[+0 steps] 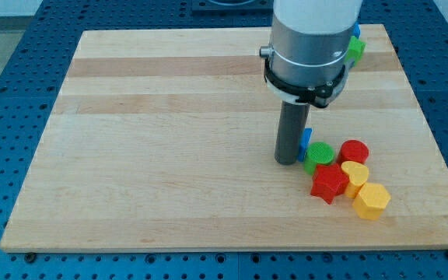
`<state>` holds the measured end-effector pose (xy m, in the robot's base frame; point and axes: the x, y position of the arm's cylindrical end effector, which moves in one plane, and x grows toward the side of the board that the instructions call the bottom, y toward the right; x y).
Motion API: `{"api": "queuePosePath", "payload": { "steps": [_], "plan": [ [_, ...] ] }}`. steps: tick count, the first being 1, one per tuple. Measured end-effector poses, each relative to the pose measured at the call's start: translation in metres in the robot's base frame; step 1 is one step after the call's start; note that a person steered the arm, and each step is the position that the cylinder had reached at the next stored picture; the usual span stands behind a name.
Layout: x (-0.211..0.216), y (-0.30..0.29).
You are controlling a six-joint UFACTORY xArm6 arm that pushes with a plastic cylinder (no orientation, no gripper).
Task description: Push the blue triangle to the bottom of the green star
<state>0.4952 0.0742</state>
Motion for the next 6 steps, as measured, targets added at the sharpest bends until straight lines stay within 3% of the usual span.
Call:
{"api": "queuePosePath", "payload": {
  "steps": [6],
  "plan": [
    [-0.078, 0.078]
  ]
}}
